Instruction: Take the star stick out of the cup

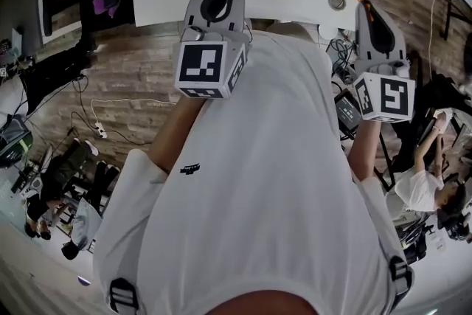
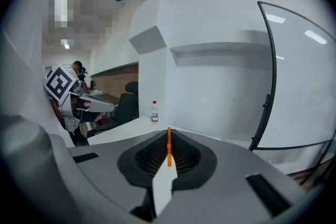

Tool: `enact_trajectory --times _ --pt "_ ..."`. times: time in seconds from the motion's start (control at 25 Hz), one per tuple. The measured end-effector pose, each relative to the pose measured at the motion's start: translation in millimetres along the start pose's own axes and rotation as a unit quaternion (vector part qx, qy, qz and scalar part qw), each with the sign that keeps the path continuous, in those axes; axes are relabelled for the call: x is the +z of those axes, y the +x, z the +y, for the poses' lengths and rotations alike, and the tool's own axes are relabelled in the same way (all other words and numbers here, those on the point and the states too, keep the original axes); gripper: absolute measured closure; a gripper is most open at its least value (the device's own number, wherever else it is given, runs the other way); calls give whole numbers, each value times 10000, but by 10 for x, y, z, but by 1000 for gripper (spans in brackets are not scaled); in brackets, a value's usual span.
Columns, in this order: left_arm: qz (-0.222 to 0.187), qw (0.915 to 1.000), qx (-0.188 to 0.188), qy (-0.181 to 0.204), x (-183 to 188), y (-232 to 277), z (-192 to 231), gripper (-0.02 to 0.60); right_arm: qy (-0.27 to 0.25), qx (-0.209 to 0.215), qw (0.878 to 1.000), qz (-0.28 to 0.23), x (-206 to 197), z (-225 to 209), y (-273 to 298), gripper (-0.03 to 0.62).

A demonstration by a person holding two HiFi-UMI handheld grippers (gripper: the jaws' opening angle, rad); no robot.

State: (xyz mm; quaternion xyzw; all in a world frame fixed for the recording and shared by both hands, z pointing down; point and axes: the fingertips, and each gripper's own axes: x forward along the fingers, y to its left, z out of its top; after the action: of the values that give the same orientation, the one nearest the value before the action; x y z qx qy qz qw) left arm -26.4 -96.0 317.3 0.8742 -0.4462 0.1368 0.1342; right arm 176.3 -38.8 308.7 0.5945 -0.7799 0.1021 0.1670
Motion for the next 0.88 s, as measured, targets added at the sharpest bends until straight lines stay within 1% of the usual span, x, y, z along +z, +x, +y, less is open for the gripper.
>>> enact_trajectory --times 0.2,0.44,0.72,0.88 --pt "-73 10000 5 23 49 32 -54 574 39 -19 10000 -50 -45 -62 -25 576" --pt "-71 10000 -12 13 92 55 -54 574 78 -26 10000 -54 22 -91 16 576" --pt "-96 9999 86 -55 116 65 13 574 123 75 9998 -153 85 -49 116 576" --pt "-81 9999 65 -57 128 89 59 574 133 129 9997 -152 108 -22 161 576"
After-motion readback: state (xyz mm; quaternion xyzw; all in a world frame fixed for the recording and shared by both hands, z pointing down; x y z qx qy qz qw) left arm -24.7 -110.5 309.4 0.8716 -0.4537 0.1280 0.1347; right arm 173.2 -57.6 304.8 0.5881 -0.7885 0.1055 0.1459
